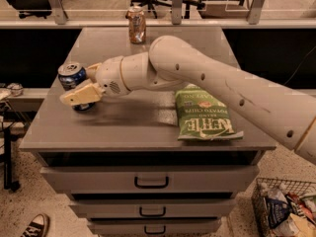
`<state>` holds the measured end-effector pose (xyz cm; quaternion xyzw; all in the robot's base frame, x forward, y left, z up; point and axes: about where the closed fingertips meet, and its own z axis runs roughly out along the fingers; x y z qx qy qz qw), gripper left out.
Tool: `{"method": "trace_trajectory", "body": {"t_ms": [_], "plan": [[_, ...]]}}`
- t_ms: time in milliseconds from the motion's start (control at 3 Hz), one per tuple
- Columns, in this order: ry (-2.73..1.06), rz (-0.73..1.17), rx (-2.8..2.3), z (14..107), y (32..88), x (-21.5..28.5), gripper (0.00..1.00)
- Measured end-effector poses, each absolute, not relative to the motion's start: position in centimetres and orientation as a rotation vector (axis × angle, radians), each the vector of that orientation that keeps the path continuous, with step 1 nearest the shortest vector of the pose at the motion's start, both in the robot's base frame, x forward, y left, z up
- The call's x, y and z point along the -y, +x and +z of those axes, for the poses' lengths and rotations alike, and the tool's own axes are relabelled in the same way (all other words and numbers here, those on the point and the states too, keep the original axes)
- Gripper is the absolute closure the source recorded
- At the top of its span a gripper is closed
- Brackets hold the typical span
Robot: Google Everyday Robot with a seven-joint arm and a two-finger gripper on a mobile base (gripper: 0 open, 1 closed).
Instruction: Move pepsi can near orange can
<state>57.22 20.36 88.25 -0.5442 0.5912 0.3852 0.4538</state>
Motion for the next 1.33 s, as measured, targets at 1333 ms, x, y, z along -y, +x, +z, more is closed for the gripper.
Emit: {"method": "trace_trajectory", "body": {"t_ms": [1333], "plan": [[-1.248,0.585,-1.458,96.3,61.2,-8.9,1.0]]}}
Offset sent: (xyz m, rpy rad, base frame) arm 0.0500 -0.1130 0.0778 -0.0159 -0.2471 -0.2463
